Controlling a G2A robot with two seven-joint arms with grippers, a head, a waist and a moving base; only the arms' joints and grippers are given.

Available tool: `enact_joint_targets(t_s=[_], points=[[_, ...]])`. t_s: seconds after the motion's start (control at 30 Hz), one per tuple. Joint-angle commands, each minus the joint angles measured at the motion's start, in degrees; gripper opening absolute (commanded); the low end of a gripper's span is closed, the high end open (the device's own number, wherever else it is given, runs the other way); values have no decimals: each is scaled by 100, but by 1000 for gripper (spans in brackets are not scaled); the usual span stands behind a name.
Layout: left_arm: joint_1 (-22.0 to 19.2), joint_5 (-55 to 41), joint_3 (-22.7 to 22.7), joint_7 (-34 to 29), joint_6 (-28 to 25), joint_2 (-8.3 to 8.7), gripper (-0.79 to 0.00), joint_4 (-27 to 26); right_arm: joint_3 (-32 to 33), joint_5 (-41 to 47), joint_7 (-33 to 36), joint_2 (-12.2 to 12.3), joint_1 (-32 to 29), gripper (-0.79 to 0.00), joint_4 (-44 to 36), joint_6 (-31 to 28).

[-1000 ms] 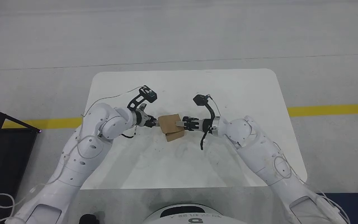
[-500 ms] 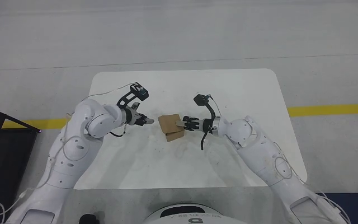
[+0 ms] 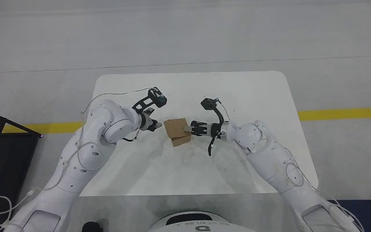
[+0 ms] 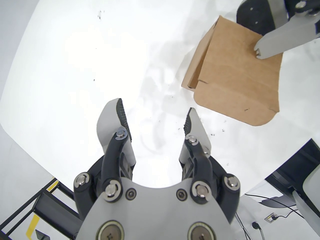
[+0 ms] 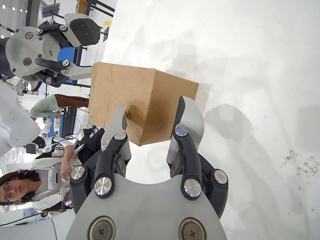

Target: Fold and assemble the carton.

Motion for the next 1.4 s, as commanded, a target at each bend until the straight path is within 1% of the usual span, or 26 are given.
enact_joint_targets(t_s=[0.0,0.07,0.13,0.23,0.33,0.4,0.57,0.83,1.13,1.37], points=[[-33,10,56,7,20,-12,-299,24,5,-4,-4,4,-9,-372,-11,-7],[-69,21,114,-10,40,-25,-299,40,-9,-15,7,6,-14,-369,-30,-1],[-104,24,172,-23,48,-38,-320,50,-32,-27,10,4,-13,-369,-44,14],[-161,49,277,-64,55,-61,-332,70,-68,-39,2,-1,-5,-369,-53,33],[-241,69,401,-173,67,-88,-394,113,-105,-61,-3,-5,4,-363,-60,36],[-306,118,499,-261,89,-110,-409,142,-135,-73,-3,-10,12,-357,-64,45],[-436,259,762,-398,155,-172,-413,164,-207,-97,-1,-22,44,-348,-52,63],[-570,326,1039,-422,257,-263,-416,249,-257,-88,10,-28,60,-342,-47,50],[-640,313,1092,-379,354,-315,-422,343,-286,-113,20,-24,58,-336,-80,62],[-644,336,1116,-399,332,-333,-428,398,-310,-115,19,-25,70,-351,-80,73]])
